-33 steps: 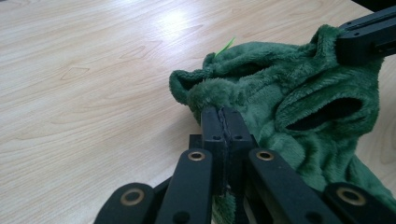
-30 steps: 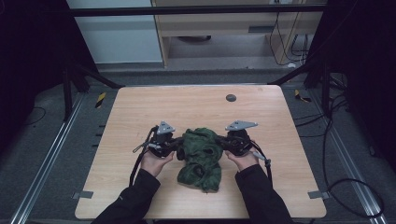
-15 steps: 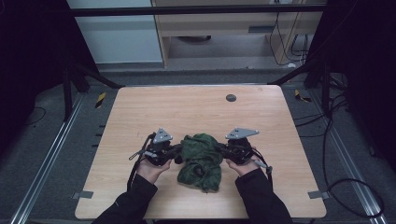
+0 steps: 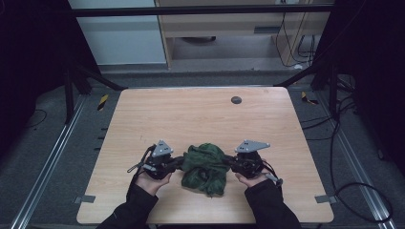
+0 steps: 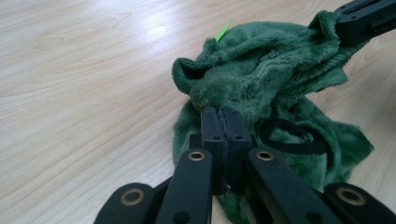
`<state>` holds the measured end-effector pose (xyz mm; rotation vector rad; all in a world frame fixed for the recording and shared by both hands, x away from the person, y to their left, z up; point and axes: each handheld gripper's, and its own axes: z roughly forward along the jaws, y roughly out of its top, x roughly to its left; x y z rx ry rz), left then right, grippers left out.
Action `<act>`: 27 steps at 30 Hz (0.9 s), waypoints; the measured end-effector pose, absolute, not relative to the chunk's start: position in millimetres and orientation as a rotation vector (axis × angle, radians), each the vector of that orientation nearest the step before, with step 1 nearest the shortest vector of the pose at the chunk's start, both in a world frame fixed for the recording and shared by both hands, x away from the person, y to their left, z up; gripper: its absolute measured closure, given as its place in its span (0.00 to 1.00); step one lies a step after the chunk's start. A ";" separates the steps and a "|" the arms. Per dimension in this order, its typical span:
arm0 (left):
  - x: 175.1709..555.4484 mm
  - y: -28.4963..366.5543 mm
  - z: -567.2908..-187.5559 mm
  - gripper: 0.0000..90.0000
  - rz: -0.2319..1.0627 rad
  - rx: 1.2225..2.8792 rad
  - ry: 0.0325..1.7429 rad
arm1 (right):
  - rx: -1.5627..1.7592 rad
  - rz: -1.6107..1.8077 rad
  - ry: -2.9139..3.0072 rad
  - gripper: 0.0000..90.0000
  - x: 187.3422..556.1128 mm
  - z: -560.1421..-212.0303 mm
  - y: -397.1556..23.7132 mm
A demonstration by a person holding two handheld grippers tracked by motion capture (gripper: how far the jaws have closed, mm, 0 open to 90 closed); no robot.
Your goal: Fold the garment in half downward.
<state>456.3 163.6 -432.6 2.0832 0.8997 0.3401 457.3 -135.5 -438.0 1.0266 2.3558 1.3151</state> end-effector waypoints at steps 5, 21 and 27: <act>450.0 162.6 -436.5 1.00 0.333 2.098 0.898 | 1.014 1.312 2.379 0.95 449.6 -441.4 -135.7; 432.1 163.8 -448.7 1.00 0.270 2.138 0.917 | 1.027 1.285 2.446 0.94 435.4 -454.4 -130.9; 427.5 162.6 -456.0 1.00 0.250 2.163 0.922 | 1.026 1.274 2.461 0.94 431.2 -459.5 -130.0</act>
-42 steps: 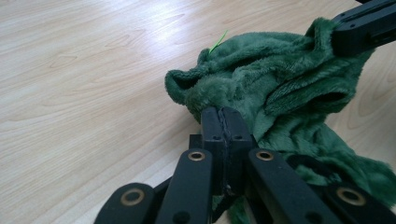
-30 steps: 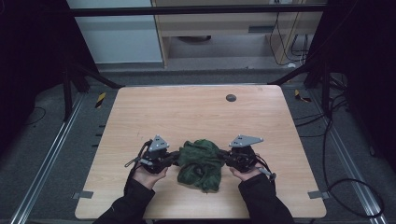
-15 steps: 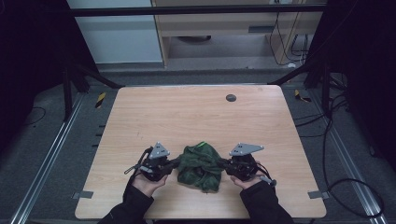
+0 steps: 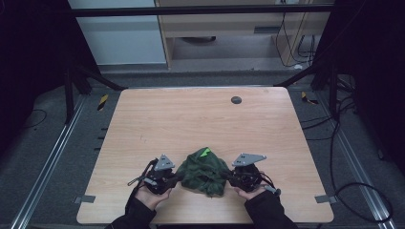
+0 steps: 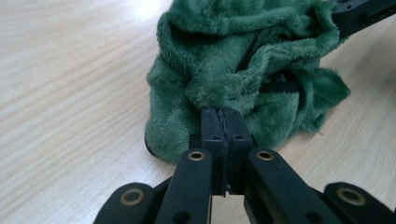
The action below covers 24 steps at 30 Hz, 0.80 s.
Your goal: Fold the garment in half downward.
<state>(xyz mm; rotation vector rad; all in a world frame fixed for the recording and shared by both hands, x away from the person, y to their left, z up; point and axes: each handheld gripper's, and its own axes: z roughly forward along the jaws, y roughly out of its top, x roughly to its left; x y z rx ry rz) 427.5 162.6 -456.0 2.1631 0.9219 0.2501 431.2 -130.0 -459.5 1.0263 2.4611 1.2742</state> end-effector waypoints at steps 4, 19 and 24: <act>426.3 161.4 -458.8 1.00 0.245 2.175 0.923 | 1.034 1.263 2.472 0.93 429.2 -463.9 -129.4; 420.6 156.4 -468.9 1.00 0.214 2.223 0.912 | 1.049 1.254 2.499 0.93 426.1 -474.2 -129.1; 419.7 153.8 -472.5 1.00 0.208 2.232 0.911 | 1.047 1.240 2.516 0.93 424.2 -479.7 -128.3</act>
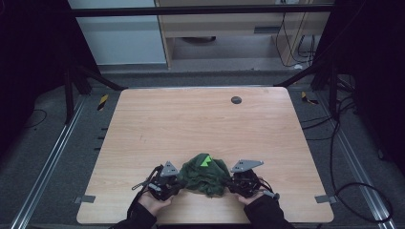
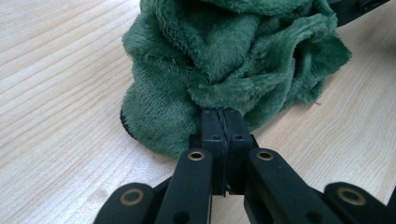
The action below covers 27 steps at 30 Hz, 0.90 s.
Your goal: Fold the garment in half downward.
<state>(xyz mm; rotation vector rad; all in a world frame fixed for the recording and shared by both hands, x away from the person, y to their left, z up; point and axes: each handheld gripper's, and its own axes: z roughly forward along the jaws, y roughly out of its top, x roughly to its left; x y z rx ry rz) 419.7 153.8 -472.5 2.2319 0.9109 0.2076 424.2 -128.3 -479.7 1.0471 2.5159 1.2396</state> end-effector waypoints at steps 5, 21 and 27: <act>420.0 153.7 -474.8 0.99 0.212 2.226 0.911 | 1.050 1.225 2.528 0.92 424.9 -482.8 -127.0; 413.5 170.1 -458.8 0.83 0.247 2.147 0.928 | 1.046 1.281 2.468 0.82 418.3 -468.2 -134.0; 413.1 178.9 -451.6 0.81 0.267 2.112 0.951 | 1.063 1.310 2.426 0.80 417.8 -460.4 -140.7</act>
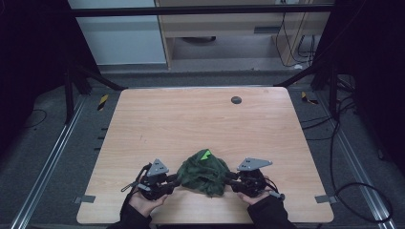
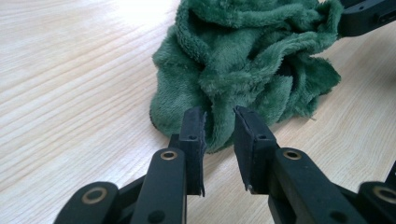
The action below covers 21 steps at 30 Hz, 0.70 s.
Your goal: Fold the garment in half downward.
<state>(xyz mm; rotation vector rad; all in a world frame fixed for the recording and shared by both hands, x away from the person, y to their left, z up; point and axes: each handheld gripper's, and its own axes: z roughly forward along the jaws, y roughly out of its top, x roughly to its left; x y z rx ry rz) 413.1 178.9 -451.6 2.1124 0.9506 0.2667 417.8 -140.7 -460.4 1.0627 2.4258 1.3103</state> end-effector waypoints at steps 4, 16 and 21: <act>414.7 184.5 -445.2 0.80 0.283 2.087 0.960 | 1.077 1.338 2.392 0.80 419.1 -455.3 -145.9; 430.2 195.7 -430.9 0.86 0.366 2.013 1.028 | 1.118 1.358 2.295 0.90 433.7 -442.0 -150.3; 440.2 195.5 -432.9 0.91 0.391 2.003 1.049 | 1.132 1.362 2.268 0.95 442.9 -438.3 -149.1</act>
